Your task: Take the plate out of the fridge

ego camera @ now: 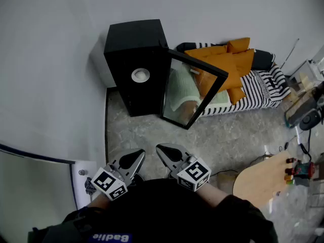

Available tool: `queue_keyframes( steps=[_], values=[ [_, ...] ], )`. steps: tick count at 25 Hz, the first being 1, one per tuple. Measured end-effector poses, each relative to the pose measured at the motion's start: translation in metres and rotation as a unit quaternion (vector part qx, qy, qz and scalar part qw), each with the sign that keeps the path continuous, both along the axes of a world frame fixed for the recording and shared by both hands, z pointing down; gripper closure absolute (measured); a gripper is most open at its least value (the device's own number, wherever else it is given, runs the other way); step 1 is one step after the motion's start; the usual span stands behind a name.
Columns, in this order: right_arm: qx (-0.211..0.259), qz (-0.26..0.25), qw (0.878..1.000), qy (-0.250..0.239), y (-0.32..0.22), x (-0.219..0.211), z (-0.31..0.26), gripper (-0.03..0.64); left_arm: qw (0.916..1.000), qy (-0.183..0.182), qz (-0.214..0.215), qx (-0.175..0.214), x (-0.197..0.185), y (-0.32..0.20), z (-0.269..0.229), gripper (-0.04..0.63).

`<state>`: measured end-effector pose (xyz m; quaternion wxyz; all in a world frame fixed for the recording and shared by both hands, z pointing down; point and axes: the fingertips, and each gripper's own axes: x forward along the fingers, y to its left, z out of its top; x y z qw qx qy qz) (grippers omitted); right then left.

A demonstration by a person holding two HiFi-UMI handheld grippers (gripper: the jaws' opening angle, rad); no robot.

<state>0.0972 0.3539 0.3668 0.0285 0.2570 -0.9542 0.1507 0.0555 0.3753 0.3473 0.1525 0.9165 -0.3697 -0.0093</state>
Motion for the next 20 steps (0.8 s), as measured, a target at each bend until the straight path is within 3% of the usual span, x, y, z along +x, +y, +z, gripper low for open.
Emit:
queue_keyframes(
  steps=[4,15,20],
  values=[
    [-0.010,-0.007,1.000,0.019,0.003,0.001,0.005,0.607,1.0000,0.000,0.002,-0.002,0.000,-0.001,0.001,0.589],
    [0.001,0.005,1.000,0.003,-0.006,0.004,0.001,0.607,1.0000,-0.004,0.001,-0.008,0.004,-0.006,0.006,0.589],
    [-0.014,-0.012,1.000,0.008,-0.013,0.016,0.002,0.607,0.9999,-0.010,-0.013,-0.003,0.017,-0.015,0.002,0.589]
  ],
)
